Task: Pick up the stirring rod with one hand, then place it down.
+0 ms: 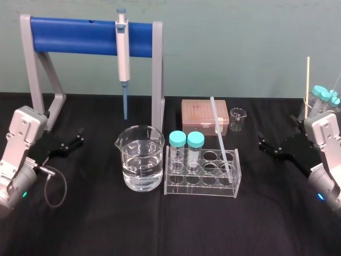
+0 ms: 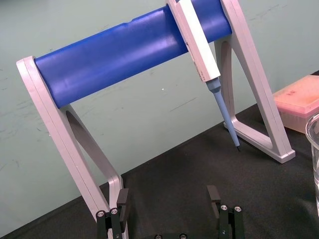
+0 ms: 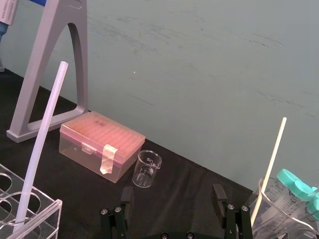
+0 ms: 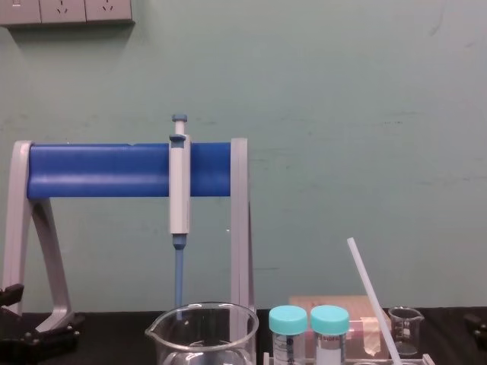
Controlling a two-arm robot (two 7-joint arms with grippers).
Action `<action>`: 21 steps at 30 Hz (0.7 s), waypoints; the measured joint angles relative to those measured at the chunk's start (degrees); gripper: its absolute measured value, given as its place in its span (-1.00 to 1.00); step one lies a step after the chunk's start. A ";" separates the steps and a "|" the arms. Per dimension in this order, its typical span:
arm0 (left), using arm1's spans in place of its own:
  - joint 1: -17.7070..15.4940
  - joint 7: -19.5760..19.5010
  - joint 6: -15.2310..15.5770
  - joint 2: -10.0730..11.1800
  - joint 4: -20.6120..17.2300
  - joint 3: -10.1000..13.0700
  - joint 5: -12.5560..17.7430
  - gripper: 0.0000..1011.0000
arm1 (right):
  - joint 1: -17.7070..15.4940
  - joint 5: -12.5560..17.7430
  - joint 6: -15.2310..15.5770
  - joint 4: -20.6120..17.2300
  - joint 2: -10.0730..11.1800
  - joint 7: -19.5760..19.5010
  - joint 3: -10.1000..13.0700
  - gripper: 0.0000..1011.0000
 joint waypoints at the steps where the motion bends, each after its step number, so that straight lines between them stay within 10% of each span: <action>1: 0.00 0.00 0.00 0.00 0.00 0.00 0.00 0.98 | 0.00 0.00 0.00 0.00 0.00 0.00 0.00 0.99; 14: 0.00 0.00 0.00 0.00 0.00 0.00 0.00 0.98 | -0.29 0.90 -0.01 -0.24 -0.31 0.65 0.96 0.99; 21: 0.00 0.00 0.00 0.00 0.00 0.00 0.00 0.98 | -1.06 9.85 4.06 -3.41 -1.10 7.16 4.52 0.99</action>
